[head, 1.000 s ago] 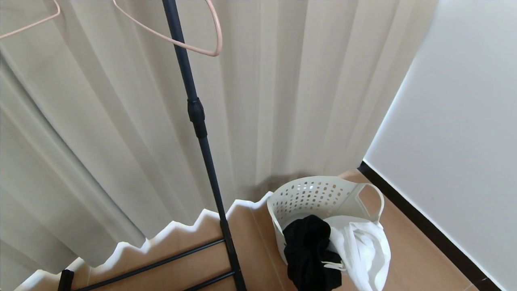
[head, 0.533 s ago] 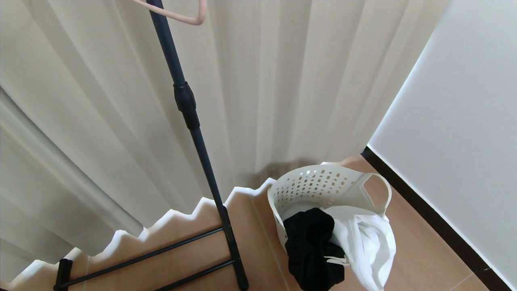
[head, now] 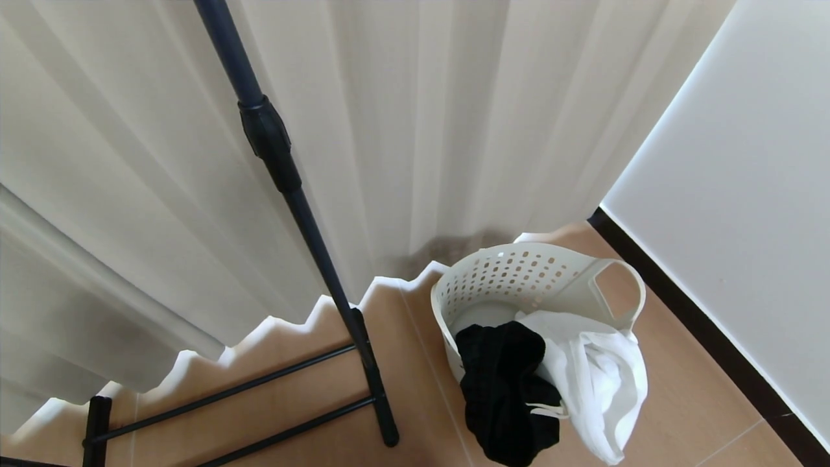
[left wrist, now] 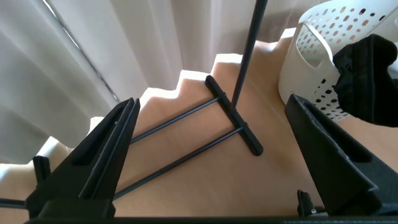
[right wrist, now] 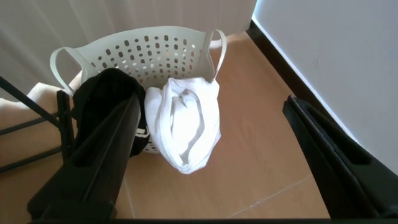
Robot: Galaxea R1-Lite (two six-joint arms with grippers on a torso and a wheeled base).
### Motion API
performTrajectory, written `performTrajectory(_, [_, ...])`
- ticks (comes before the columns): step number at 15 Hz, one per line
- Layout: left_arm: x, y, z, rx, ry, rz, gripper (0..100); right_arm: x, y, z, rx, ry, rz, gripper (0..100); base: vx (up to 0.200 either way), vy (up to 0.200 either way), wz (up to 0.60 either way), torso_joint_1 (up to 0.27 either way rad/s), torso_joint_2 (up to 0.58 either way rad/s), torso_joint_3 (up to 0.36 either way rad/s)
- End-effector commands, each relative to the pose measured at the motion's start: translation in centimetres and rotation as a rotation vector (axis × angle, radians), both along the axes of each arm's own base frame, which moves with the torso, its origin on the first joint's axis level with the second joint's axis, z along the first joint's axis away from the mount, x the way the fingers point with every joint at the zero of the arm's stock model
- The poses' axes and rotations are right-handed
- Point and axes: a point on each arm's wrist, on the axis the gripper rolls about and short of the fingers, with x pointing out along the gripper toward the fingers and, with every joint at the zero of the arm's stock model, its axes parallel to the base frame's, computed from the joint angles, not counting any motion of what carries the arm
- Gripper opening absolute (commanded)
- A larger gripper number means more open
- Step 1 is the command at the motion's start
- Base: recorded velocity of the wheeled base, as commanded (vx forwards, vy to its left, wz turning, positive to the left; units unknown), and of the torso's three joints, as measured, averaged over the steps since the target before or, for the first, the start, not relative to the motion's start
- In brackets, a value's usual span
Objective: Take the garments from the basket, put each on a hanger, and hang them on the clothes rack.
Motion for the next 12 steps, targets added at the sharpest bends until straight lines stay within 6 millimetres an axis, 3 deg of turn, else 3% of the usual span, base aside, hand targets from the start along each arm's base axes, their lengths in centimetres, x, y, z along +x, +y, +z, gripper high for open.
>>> performTrajectory(1, [0.01,0.00,0.00,0.000,0.002,0.000,100,-0.01,0.00,0.00,0.000,0.000,0.000,100,0.000,0.000,0.00,0.002,0.01,-0.193])
performTrajectory(5, [0.00,0.00,-0.01,0.000,0.000,0.002,100,-0.01,0.00,0.00,-0.002,0.000,0.000,100,0.000,0.000,0.00,0.000,0.00,-0.161])
performTrajectory(12, [0.01,0.01,0.00,-0.007,0.003,0.004,100,0.01,0.15,-0.05,-0.056,0.004,0.066,100,0.000,0.000,0.00,0.000,0.00,0.000])
